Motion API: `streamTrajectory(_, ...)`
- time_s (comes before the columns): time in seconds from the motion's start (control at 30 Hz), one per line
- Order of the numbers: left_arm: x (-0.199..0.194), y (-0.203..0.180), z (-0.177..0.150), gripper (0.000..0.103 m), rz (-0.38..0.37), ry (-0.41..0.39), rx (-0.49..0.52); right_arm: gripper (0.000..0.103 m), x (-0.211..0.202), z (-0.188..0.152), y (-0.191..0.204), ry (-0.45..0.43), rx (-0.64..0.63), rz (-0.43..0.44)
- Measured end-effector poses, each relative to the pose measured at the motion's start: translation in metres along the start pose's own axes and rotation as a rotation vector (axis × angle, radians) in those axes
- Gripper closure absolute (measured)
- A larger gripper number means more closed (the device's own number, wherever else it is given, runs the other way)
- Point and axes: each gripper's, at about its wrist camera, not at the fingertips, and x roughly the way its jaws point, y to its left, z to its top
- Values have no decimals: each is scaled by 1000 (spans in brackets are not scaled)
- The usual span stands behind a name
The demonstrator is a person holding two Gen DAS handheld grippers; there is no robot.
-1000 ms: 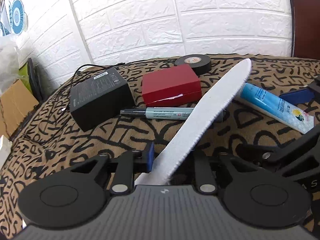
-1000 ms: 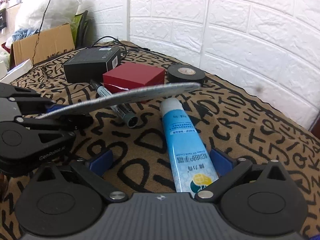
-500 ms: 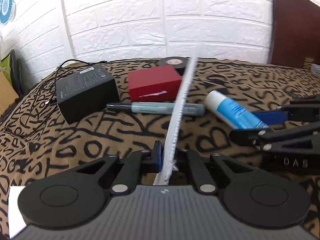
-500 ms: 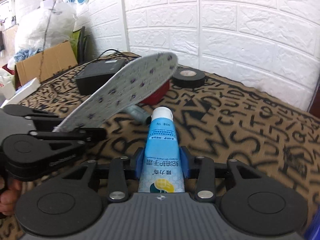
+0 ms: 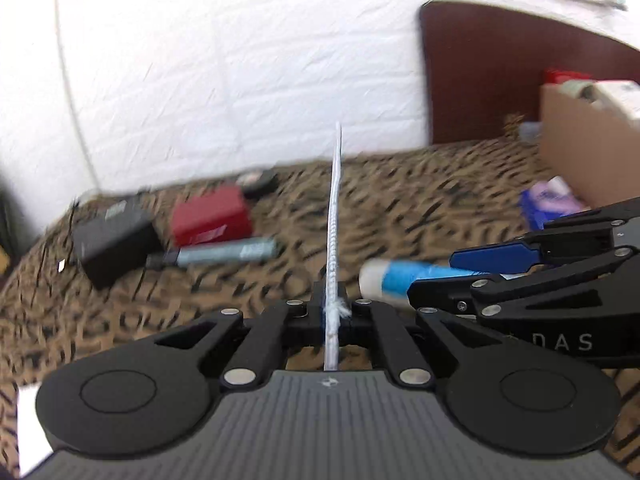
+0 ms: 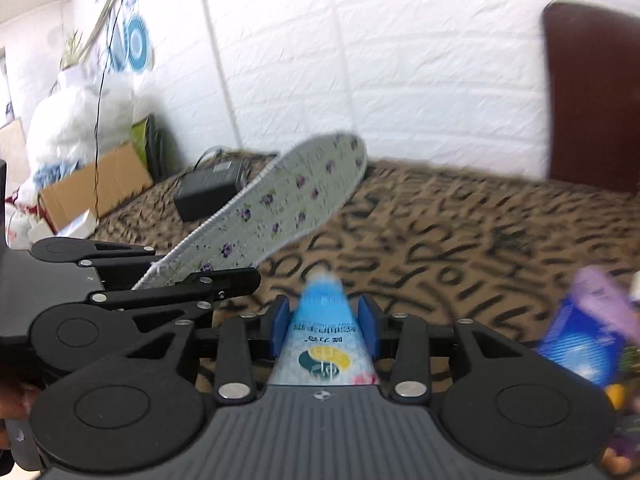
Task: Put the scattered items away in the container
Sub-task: 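Carry the insole and the cream tube over the cardboard box with both grippers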
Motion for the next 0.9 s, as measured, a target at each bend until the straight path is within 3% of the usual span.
streamTrajectory(0.03, -2, -3, 6, 97, -9, -10, 4, 103, -6, 3, -2, -8, -6, -15)
streamTrajectory(0.2, -11, -20, 18, 97, -10, -36, 54, 100, -23, 10, -9, 19, -58, -81)
streamTrajectory(0.3, -7, -20, 4, 97, 1, -12, 56, 88, -28, 0, -16, 29, -63, -47)
streamTrajectory(0.37, -5, -18, -9, 97, 9, 25, 59, 55, -21, -7, -12, 63, -87, -33)
streamTrajectory(0.53, 7, -20, -37, 97, 36, 104, 76, 42, 13, -22, -2, 165, -149, -48)
streamTrajectory(0.57, 9, -20, -40, 97, 39, 115, 79, 36, 19, -25, 0, 183, -169, -58)
streamTrajectory(0.63, 11, -18, -44, 97, 52, 118, 67, 32, 27, -31, 2, 147, -203, -58)
streamTrajectory(0.7, 10, -19, -44, 97, 45, 109, 78, 36, 29, -33, -5, 117, -168, -34)
streamTrajectory(0.73, 8, -21, -44, 97, 34, 101, 93, 58, 29, -32, -6, 110, -153, -29)
streamTrajectory(0.77, 6, -24, -43, 97, 23, 93, 108, 69, 27, -28, -6, 108, -146, -17)
streamTrajectory(0.9, -4, -32, -40, 97, -19, 46, 116, 70, 15, -24, -5, 87, -114, -4)
